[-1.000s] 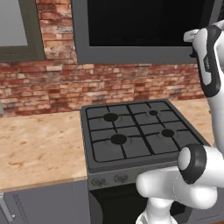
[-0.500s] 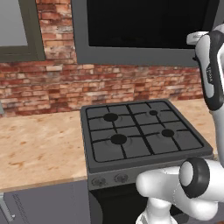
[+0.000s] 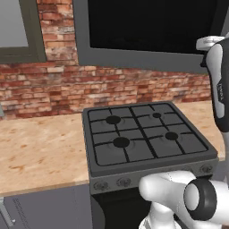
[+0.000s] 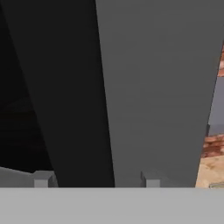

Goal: Retrieve the reheated potato from the microwave, then place the potato, cheese, and condiment on the cutting board.

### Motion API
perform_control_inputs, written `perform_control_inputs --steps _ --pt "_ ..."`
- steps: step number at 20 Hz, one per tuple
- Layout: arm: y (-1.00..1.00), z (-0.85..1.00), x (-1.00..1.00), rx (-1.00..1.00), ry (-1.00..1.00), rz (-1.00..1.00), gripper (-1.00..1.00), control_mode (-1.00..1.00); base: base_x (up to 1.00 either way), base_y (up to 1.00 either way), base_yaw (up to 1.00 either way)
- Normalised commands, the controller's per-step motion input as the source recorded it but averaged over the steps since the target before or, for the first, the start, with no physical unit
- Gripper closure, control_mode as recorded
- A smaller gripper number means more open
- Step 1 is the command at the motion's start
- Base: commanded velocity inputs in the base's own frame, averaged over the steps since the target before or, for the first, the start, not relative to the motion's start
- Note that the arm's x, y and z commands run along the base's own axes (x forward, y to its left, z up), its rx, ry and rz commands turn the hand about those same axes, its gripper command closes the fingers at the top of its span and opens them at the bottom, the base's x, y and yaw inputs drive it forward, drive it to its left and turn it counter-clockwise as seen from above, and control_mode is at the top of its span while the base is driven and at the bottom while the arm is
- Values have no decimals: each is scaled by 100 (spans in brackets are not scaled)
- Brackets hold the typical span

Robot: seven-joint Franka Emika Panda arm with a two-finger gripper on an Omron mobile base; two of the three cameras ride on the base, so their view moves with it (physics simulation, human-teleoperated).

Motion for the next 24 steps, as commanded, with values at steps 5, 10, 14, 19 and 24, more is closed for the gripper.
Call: perform_control_inputs --steps 5,10,14,19,24 --pt "3 19 -72 0 0 -5 100 -100 0 0 0" --pt "11 16 -69 0 0 -9 100 -100 0 0 0" --pt "15 13 -67 0 0 -8 100 -100 0 0 0" --pt "18 12 -66 0 0 -7 100 -100 0 0 0" --pt "22 9 -63 0 0 -4 100 -100 0 0 0"
